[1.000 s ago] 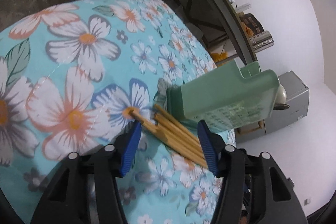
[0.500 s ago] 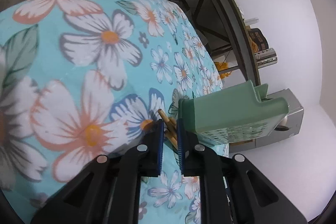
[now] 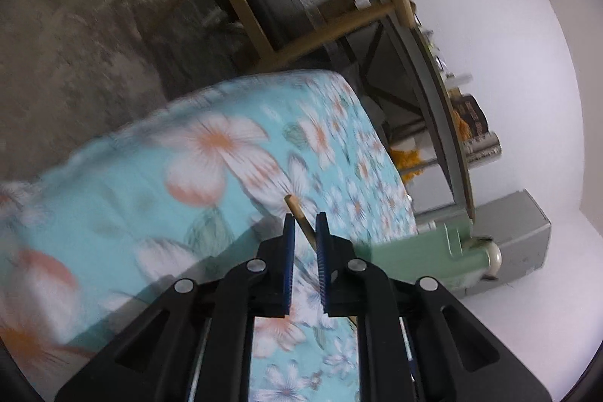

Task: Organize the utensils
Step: 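Lift the wooden chopstick upright with the left tool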

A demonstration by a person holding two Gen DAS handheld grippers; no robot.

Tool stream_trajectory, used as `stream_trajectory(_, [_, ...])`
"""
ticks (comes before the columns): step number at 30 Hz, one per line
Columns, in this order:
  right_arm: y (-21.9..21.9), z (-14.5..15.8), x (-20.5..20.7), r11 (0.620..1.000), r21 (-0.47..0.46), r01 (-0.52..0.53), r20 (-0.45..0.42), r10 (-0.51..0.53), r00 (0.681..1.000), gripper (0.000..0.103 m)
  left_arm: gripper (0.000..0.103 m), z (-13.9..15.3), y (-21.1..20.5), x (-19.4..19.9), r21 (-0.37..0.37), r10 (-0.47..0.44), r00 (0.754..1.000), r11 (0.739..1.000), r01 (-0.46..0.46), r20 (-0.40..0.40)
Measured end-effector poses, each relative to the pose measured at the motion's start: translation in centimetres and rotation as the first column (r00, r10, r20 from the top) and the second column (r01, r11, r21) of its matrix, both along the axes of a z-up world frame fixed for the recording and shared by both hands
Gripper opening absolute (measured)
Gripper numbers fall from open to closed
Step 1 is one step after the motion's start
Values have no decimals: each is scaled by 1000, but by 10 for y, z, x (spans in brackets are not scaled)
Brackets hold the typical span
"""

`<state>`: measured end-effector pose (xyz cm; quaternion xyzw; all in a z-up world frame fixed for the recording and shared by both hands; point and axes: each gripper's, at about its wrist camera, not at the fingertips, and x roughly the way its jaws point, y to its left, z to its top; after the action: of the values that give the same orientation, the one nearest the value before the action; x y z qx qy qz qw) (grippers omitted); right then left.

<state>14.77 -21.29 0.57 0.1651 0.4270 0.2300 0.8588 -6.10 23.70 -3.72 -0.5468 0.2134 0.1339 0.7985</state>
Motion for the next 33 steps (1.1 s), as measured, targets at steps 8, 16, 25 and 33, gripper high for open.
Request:
stream_trajectory(8, [9, -1, -2, 1000, -18, -11, -3, 11, 1000, 32, 10, -24, 34, -9, -185, -25, 998, 982, 34, 51])
stream_trajectory(16, [17, -1, -1, 1000, -17, -11, -9, 11, 1000, 32, 26, -22, 34, -2, -209, -87, 992, 972, 104, 87])
stream_trajectory(25, [22, -6, -3, 999, -41, -21, -17, 21, 1000, 32, 24, -13, 17, 23, -61, -91, 996, 994, 91, 3])
stream_trajectory(33, [30, -3, -7, 996, -76, -53, 11, 54, 998, 33, 9, -27, 29, 10, -165, -16, 998, 986, 27, 68])
